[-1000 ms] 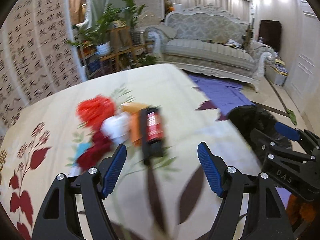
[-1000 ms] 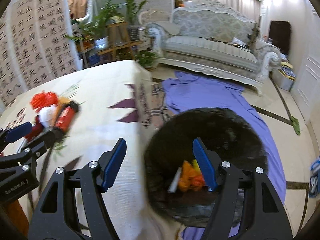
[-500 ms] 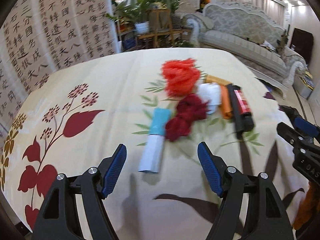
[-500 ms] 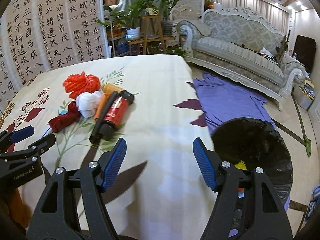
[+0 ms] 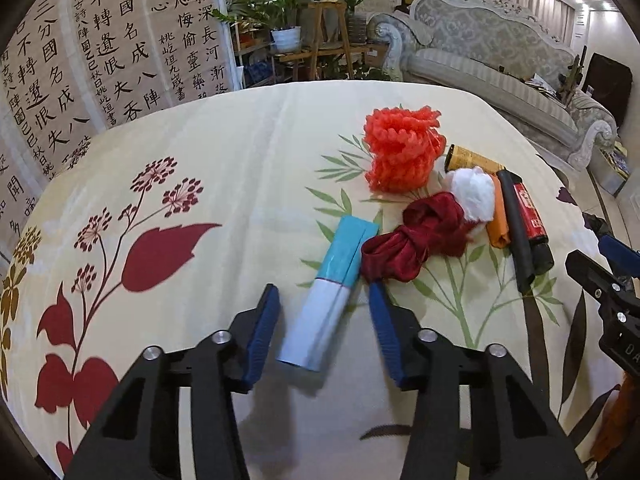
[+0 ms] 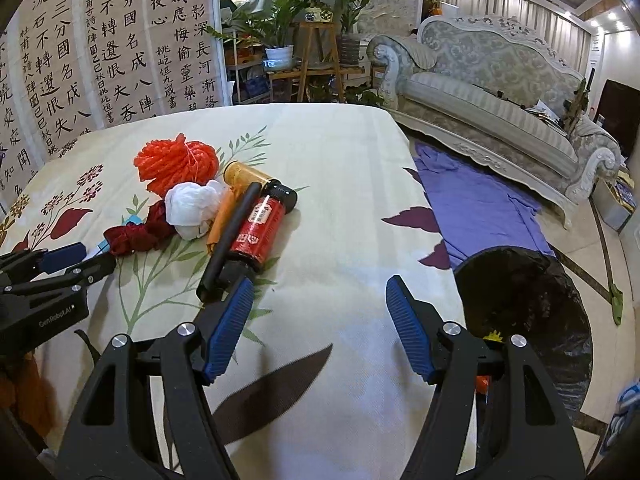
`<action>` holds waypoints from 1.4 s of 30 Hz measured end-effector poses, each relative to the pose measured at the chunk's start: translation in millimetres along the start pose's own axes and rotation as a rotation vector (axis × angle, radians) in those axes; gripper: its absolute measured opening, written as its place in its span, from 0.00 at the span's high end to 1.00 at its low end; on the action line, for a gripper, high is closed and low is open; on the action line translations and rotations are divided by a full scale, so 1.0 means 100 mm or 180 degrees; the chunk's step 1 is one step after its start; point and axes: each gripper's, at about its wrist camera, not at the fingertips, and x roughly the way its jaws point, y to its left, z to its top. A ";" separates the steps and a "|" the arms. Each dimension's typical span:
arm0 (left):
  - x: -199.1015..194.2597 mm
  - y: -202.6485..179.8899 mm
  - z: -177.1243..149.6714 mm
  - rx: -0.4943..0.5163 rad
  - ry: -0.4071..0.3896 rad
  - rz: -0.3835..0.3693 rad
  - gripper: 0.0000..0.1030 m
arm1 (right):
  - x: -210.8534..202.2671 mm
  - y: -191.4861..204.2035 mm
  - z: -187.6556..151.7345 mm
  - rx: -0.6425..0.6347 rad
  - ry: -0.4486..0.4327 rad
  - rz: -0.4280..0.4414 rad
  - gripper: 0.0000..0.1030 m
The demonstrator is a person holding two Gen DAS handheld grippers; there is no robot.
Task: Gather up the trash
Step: 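Return the left gripper to the table and grasp the white blue-capped tube, then grasp the red bottle with the right gripper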
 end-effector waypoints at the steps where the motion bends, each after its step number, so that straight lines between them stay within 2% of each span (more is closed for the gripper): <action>1: 0.01 0.01 0.01 0.0003 -0.0009 0.0003 0.64 | 0.01 0.01 0.01 -0.0006 0.0001 0.0004 0.35; 6: 0.00 0.07 0.00 0.0029 -0.0046 0.0013 0.80 | 0.06 0.11 0.08 -0.0052 0.0005 0.0025 0.35; 10: -0.03 0.15 -0.04 -0.0055 -0.0055 -0.0034 0.81 | 0.06 0.19 0.12 -0.0083 -0.0010 0.0070 0.35; 17: -0.06 0.33 -0.03 -0.0131 -0.0089 0.0067 0.82 | 0.03 0.42 0.17 -0.0240 -0.0073 0.0118 0.35; 25: -0.08 0.50 -0.04 -0.0205 -0.0142 0.0187 0.82 | 0.12 0.31 0.27 -0.0108 -0.0052 0.0020 0.36; 29: -0.04 0.55 -0.04 -0.0278 -0.0101 0.0130 0.82 | 0.20 0.24 0.28 -0.0064 0.0009 -0.0040 0.46; 42: -0.04 0.50 -0.03 -0.0235 -0.0105 0.0145 0.82 | 0.42 0.24 0.28 -0.0035 0.0185 0.0043 0.60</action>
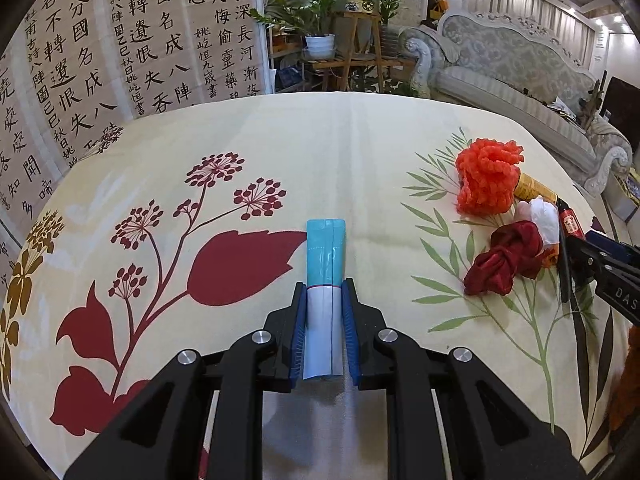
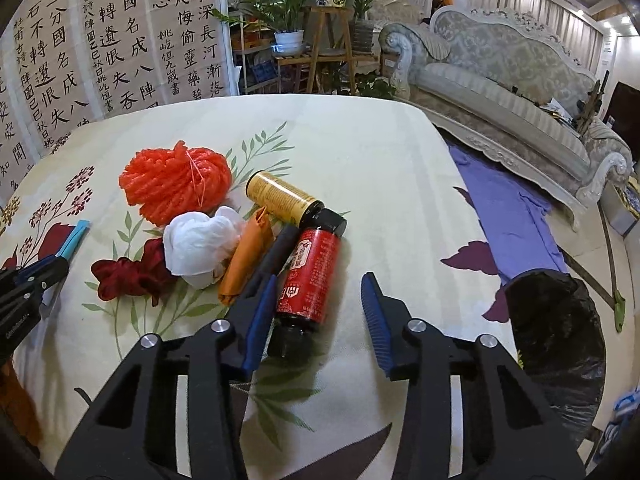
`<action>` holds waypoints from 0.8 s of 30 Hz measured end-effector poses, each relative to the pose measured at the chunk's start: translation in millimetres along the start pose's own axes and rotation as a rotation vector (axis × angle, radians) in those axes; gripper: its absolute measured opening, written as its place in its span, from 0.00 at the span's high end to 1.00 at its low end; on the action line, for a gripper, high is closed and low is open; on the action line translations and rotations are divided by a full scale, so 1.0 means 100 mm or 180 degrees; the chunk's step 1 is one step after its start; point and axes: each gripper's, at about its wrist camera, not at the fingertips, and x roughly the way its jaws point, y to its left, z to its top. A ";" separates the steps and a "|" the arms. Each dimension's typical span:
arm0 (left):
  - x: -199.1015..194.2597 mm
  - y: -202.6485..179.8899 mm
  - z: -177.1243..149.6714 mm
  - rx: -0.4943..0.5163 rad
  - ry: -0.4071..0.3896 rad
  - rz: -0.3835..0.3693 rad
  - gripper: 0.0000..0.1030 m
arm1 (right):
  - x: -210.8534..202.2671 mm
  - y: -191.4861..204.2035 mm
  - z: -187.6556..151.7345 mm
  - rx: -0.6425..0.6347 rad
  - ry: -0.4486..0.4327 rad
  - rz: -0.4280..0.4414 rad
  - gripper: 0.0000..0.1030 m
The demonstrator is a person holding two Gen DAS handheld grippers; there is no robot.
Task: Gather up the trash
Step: 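Grasp the red bottle with the right gripper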
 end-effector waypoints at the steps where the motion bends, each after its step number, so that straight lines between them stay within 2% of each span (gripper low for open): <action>1: 0.00 0.00 0.00 0.0004 -0.0003 0.0005 0.82 | 0.01 -0.01 0.00 0.0009 0.0016 0.0011 0.62; 3: 0.00 -0.01 -0.01 0.0013 -0.0009 0.0016 0.82 | 0.04 -0.02 0.00 0.0020 0.0060 0.0048 0.75; 5: 0.00 -0.01 -0.01 0.0016 -0.0011 0.0019 0.82 | 0.05 -0.04 0.00 0.0045 0.0081 0.0078 0.77; 18: -0.01 -0.02 0.00 0.0012 -0.0019 0.0003 0.82 | -0.02 -0.04 -0.03 0.0056 0.0047 0.0075 0.77; 24: -0.19 -0.09 -0.02 0.0015 -0.0199 -0.0053 0.82 | -0.26 -0.14 -0.19 0.0089 -0.0054 0.0039 0.77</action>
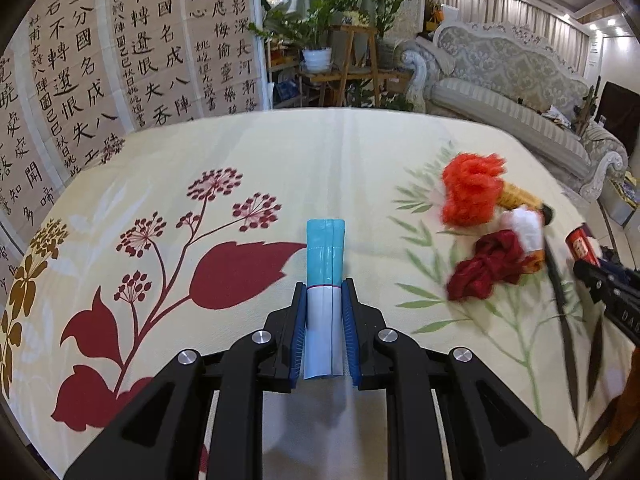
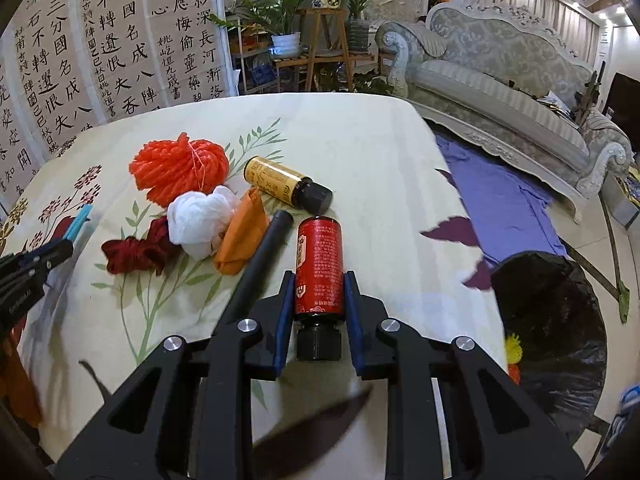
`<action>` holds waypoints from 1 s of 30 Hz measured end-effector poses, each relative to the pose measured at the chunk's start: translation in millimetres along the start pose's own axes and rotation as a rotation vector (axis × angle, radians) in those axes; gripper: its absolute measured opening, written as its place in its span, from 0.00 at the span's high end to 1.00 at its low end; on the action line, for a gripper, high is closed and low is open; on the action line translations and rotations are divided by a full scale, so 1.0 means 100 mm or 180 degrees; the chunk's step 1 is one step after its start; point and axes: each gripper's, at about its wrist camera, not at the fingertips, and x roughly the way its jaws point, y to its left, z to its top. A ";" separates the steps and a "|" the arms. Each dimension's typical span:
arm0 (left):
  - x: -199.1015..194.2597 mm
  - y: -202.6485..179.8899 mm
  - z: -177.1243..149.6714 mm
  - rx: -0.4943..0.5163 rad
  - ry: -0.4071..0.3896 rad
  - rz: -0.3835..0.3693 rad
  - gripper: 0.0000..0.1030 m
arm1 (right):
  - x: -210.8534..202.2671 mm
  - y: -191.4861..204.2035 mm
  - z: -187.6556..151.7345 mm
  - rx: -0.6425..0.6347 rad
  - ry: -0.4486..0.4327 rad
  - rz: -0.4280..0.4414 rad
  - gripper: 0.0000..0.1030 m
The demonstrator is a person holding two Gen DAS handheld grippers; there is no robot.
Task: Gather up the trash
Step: 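Grasp the red bottle with the right gripper, then carry the white tube and red bottle over the bin with both grippers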
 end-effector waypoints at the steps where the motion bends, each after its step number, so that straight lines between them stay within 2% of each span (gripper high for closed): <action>1: -0.03 -0.04 -0.01 0.0013 -0.0022 -0.0020 0.82 | -0.04 -0.02 -0.02 0.0009 -0.0017 -0.0005 0.77; 7: -0.29 -0.49 -0.08 0.0253 -0.0192 -0.0272 0.82 | -0.36 -0.25 -0.19 0.0117 -0.0143 -0.0092 0.77; 12: -0.45 -1.00 -0.14 0.0488 -0.0306 -0.0597 0.82 | -0.61 -0.59 -0.34 0.0273 -0.0233 -0.0245 0.77; 21: -0.46 -1.88 -0.14 0.0834 -0.0276 -0.1095 0.82 | -0.87 -1.32 -0.57 0.0618 -0.0331 -0.0614 0.77; 30: -0.37 -2.56 -0.09 0.1153 -0.0338 -0.1218 0.82 | -0.90 -1.83 -0.68 0.0812 -0.0397 -0.0804 0.77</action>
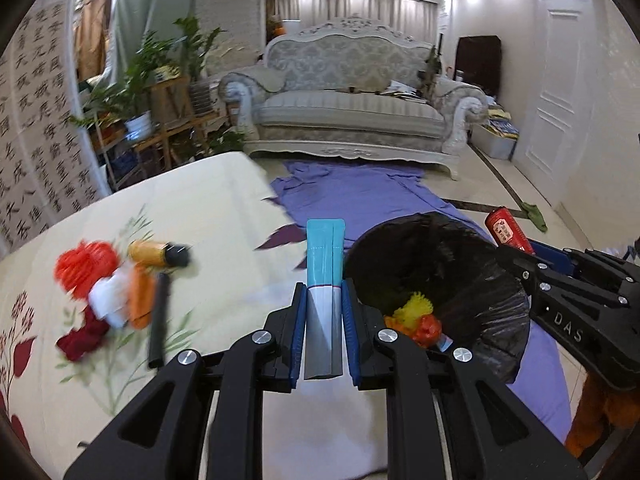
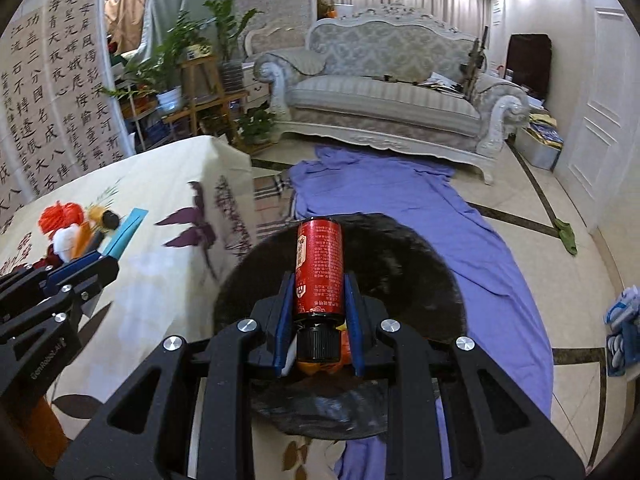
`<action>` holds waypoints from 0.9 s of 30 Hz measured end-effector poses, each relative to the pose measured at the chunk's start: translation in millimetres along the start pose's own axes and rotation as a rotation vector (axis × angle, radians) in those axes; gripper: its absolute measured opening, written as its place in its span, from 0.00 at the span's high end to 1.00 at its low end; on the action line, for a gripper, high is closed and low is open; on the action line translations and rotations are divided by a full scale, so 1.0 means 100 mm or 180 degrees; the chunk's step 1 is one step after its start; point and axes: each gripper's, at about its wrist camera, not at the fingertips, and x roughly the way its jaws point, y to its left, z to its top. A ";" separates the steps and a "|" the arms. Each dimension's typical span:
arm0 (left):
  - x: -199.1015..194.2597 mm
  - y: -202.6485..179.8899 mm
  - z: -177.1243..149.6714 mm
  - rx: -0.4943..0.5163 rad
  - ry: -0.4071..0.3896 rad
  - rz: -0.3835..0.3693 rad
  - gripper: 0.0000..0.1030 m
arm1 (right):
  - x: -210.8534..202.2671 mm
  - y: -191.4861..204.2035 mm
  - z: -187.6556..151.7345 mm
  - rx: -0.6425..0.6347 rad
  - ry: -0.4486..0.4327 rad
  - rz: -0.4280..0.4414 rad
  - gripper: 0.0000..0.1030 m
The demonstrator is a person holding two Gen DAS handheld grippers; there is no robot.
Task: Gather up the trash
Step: 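Carry the white tube and red bottle over the bin with both grippers, then open both grippers over the bin, dropping the tube and bottle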
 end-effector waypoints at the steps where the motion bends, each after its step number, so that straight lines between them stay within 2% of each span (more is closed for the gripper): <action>1: 0.04 -0.05 0.02 0.0019 -0.0002 0.0012 0.82 | 0.02 -0.04 0.00 0.0006 -0.0007 -0.0015 0.77; 12: 0.37 -0.39 0.16 0.0231 0.0094 0.0026 0.82 | 0.31 -0.25 0.00 0.0082 0.0064 -0.0015 0.77; 14: 0.44 -0.42 0.17 0.0252 0.0127 0.0038 0.79 | 0.35 -0.30 0.00 0.0101 0.0069 -0.0021 0.76; 17: 0.49 -0.44 0.16 0.0275 0.0185 0.0099 0.58 | 0.38 -0.35 0.00 0.0158 0.0066 -0.0070 0.60; 18: 0.49 -0.45 0.15 0.0265 0.0178 0.0112 0.47 | 0.38 -0.37 0.00 0.0171 0.0059 -0.0087 0.56; 19: 0.48 -0.45 0.15 0.0253 0.0164 0.0121 0.41 | 0.38 -0.40 -0.01 0.0187 0.0056 -0.0108 0.55; 23: 0.43 -0.44 0.14 0.0229 0.0120 0.0187 0.30 | 0.33 -0.46 -0.02 0.0243 0.0031 -0.0198 0.43; 27: 0.36 -0.35 0.12 0.0140 0.0095 0.0284 0.25 | 0.28 -0.48 -0.03 0.0271 0.0002 -0.0251 0.31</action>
